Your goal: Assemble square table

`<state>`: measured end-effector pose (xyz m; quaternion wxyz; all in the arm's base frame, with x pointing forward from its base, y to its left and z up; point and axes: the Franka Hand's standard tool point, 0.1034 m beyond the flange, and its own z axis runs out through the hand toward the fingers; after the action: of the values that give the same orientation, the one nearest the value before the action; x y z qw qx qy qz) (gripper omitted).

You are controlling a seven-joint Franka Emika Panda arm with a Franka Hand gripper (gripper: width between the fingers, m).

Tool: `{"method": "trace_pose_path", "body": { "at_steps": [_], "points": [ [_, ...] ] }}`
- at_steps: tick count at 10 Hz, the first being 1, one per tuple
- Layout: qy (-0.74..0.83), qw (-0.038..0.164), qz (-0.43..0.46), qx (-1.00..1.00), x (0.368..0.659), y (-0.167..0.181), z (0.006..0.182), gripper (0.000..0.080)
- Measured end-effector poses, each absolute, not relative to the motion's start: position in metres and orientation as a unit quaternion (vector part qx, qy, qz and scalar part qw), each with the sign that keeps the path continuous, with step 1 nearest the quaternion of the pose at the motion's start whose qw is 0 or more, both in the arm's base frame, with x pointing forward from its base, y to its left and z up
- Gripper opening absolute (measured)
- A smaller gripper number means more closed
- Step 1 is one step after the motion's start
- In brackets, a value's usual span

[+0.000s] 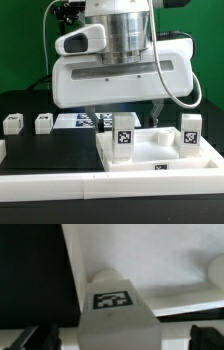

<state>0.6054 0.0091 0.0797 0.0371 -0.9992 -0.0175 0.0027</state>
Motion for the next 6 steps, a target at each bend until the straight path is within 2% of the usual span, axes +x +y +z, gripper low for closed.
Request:
{"method": "trace_pose_path", "body": {
  "at_steps": [1,3,4,5,6],
  "points": [
    [-0.013,0.037,0.002,-0.999,0.6067,0.0092,0.0799,0.0649],
    [-0.013,0.037,0.002,-0.999,0.6065,0.0091,0.0797,0.0379],
    [-0.012,0.036,0.0,-0.999,0.6072,0.0067,0.0801,0.0379],
    [-0.006,0.036,0.001,-0.999,0.6069,0.0054,0.0798,0.0296],
    [0.006,0.036,0.001,-0.999,0.6069,0.0052,0.0797,0.0296]
  ]
}}
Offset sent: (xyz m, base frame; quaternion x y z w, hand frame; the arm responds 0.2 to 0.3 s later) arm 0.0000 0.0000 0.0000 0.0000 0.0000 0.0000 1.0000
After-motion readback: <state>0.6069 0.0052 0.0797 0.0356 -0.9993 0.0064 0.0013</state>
